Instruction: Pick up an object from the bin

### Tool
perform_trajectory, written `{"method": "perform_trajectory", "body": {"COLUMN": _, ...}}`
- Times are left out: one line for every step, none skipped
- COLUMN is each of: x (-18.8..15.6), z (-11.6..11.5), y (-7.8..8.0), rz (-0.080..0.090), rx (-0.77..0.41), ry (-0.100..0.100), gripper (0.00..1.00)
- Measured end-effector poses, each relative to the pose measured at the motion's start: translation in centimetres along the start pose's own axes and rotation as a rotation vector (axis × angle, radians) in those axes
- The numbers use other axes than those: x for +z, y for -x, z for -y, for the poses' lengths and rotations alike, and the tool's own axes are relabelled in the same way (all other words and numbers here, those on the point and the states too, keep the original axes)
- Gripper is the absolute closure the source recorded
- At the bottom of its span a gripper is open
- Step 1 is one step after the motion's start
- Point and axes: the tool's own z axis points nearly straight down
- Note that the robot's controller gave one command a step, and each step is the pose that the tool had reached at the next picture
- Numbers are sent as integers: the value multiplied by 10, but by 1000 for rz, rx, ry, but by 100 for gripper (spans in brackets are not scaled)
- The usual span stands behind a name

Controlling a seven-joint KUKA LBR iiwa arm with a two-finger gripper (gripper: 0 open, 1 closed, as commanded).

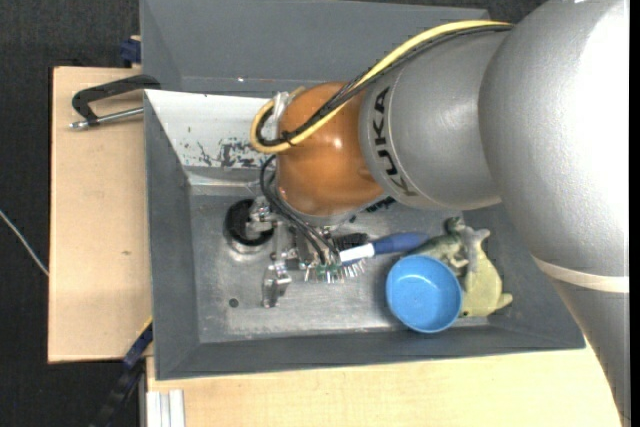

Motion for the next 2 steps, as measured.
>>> {"method": "perform_trajectory", "body": {"x": 1, "z": -1, "y": 1, "rz": 5, "rx": 1, "ry": 2, "gripper": 100}}
{"method": "perform_trajectory", "body": {"x": -128, "z": -2, "y": 3, "rz": 2, "rx": 14, "ry": 0, "gripper": 100}}
